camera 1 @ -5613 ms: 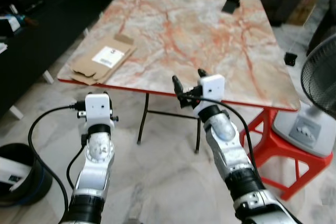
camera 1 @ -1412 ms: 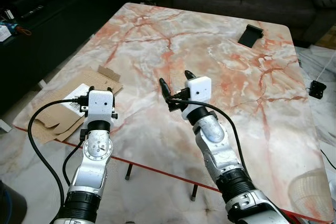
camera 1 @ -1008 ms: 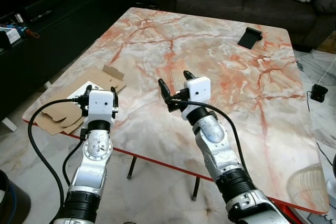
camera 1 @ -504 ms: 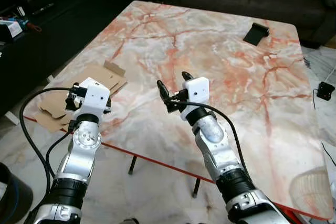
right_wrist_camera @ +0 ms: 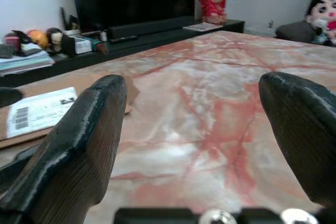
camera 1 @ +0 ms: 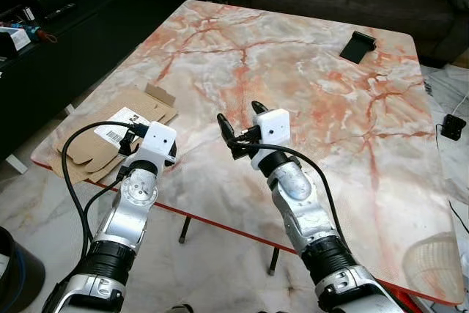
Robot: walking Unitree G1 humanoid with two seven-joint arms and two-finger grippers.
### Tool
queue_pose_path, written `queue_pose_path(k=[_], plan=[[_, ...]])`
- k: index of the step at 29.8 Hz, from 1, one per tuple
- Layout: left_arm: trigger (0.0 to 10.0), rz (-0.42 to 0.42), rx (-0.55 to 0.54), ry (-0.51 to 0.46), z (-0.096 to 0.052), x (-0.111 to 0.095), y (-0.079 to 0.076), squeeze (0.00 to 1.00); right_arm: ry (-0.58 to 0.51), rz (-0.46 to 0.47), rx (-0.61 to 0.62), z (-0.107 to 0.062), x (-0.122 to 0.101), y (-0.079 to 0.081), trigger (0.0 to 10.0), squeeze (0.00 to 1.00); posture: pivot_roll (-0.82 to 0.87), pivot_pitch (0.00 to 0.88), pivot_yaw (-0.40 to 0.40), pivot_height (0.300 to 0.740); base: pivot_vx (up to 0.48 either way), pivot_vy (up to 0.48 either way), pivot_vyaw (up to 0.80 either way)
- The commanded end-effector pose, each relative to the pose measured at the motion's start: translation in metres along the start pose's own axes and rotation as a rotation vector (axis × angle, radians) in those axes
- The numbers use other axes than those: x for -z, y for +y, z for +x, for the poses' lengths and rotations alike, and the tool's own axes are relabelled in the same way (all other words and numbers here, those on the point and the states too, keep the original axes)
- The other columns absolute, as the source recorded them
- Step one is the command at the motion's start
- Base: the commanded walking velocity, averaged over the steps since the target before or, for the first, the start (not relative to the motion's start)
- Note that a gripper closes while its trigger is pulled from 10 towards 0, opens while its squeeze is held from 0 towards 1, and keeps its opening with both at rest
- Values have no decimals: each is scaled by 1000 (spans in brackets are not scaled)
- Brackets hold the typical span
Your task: Picking trash to rubbish bin
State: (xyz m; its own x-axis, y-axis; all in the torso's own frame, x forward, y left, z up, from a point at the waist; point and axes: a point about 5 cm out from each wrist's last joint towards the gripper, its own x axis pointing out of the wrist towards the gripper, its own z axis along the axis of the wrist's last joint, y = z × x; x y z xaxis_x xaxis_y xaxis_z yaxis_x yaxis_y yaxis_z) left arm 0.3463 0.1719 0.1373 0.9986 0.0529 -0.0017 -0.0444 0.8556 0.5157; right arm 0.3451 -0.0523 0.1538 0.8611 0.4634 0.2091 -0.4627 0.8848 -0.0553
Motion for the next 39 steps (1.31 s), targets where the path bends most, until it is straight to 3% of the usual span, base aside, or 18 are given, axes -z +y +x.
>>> queue_pose_path(k=[1,19,25,39], plan=[[10000,14,1,13,3,0,2,0,6,6,-10,0,1,2,10000,0,143,139,-21,740,0,0,0],[10000,39,-106,120,6,11,23,0,-13,8,-28,1,-3,3,10000,0,138,126,-23,740,0,0,0],[10000,129,-113,162,4,19,26,0,-9,7,-31,0,-2,2,10000,0,139,132,-30,740,0,0,0],[10000,121,-129,261,-3,40,44,0,-2,11,-36,-1,-1,4,10000,0,150,152,-33,740,0,0,0]])
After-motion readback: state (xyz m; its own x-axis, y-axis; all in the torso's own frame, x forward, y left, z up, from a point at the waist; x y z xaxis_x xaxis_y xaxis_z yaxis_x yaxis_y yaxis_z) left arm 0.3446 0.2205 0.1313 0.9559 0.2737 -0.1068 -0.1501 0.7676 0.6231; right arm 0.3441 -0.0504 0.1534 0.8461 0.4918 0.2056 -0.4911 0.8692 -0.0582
